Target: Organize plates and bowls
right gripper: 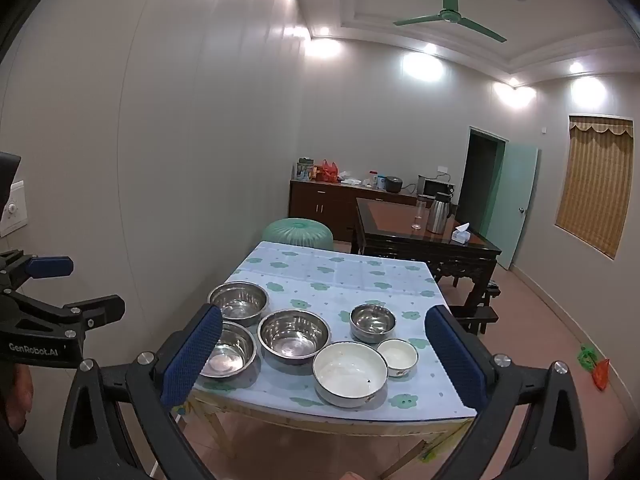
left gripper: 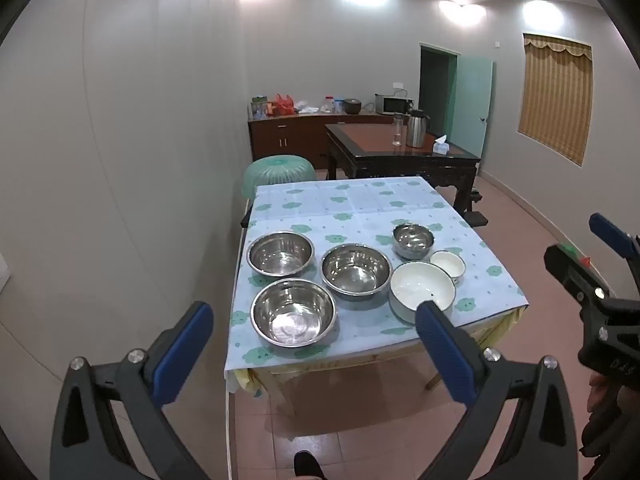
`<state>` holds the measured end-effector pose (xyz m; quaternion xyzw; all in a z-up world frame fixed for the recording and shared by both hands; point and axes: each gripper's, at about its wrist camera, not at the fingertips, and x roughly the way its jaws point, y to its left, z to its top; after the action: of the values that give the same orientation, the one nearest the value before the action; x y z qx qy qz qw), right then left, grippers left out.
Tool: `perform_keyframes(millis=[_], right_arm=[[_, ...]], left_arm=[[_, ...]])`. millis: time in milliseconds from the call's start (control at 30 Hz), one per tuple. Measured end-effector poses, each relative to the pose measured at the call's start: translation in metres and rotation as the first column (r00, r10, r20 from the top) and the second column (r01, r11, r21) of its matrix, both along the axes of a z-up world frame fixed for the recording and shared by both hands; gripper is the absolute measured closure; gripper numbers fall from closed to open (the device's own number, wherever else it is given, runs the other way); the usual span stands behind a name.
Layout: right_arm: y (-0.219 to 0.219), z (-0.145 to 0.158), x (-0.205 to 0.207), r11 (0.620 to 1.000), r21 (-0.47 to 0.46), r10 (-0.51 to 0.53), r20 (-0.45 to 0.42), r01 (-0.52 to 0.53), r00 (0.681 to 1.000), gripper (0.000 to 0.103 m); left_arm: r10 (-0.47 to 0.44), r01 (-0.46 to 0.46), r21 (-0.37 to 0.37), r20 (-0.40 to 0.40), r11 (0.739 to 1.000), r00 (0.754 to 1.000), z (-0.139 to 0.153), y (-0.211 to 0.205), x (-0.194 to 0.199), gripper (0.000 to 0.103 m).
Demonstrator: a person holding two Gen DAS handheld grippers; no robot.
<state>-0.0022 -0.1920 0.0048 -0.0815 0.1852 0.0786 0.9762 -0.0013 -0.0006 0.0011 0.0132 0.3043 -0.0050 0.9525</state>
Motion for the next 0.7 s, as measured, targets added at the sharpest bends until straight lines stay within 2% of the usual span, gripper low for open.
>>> perform_keyframes(millis=[467, 700], right_arm=[[-0.001, 0.0, 0.0, 1.0, -0.003, 0.001, -0.006, -0.001, 1.0, 0.001], [0.006, -0.003, 0.002, 1.0, -0.001, 0.0, -0.013, 0.0, 1.0, 0.001]], left_arm=[[0.0, 0.0, -0.014, -0.007, 1.0, 1.0, -0.01, 0.014, 0.007, 0.0], [0.002, -0.002, 0.005, -0.009, 1.0, 1.0, -0.007, 0.003, 0.004, 0.001]])
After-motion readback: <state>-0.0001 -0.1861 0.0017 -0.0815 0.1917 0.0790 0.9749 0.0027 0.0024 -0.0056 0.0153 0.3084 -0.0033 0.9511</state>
